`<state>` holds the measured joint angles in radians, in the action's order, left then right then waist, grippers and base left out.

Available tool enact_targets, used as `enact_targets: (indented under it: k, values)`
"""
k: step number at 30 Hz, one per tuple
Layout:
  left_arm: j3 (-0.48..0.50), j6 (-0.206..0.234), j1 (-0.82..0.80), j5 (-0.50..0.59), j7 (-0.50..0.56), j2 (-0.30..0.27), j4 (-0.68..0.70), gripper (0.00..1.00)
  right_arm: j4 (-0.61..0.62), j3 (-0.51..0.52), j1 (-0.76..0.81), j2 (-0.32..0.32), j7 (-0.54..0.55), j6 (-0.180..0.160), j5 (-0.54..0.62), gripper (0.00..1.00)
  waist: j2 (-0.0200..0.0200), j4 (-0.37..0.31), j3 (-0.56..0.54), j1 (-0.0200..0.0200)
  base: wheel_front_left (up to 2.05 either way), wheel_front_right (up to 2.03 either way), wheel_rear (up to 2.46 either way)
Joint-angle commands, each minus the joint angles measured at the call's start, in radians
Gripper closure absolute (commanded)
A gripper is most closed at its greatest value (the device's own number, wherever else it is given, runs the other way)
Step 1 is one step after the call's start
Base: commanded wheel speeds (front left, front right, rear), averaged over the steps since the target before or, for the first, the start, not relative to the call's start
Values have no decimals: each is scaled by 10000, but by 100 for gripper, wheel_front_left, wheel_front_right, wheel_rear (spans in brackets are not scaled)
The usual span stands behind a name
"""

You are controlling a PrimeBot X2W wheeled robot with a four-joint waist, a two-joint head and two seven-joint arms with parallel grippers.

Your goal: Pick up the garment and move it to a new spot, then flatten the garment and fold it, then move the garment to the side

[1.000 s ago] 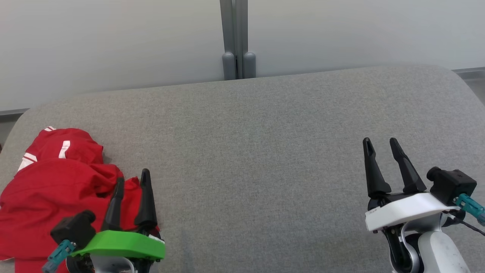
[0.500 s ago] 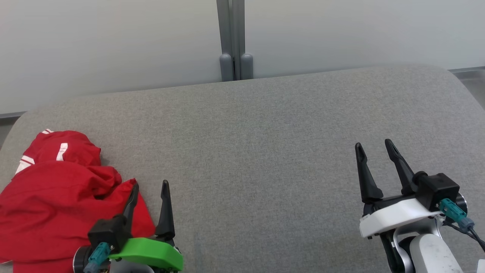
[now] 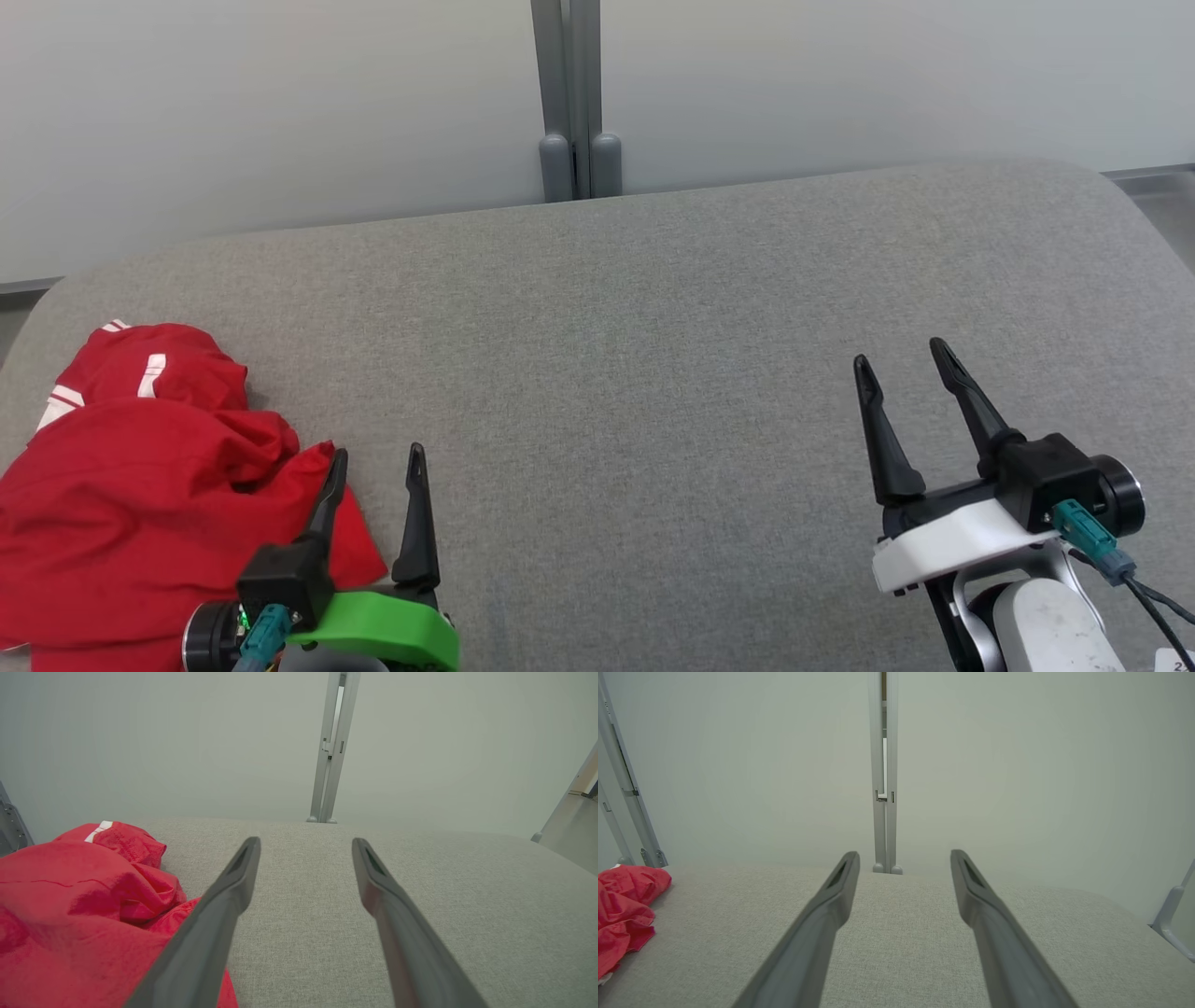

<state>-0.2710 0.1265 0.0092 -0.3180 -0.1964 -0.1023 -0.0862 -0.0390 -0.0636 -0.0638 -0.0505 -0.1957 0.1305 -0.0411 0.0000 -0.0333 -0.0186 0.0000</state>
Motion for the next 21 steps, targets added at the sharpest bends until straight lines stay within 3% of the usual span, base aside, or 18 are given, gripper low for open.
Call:
enact_targets:
  k: [1,4,9,13,21]
  values:
    - [68,-74,39,156,-108,53,111,0,106,83,100,-14,-114,2,83,0,0,-2,-4,0,0,0,0]
    - [324,-233,183,53,-158,208,147,0,62,280,174,1,-168,2,-320,0,0,-5,-17,0,0,0,0]
    - [783,-886,354,-208,-266,452,22,0,-99,311,300,-6,-275,1,-1159,0,0,-11,-49,0,0,0,0]
    - [1004,-1218,475,-46,-344,507,-178,0,-271,79,333,-5,-353,3,-1076,0,0,-28,-71,0,0,0,0]
    - [772,-1154,542,265,-488,514,-464,0,-647,188,296,-8,-509,2,-923,0,0,-95,-109,0,0,0,0]
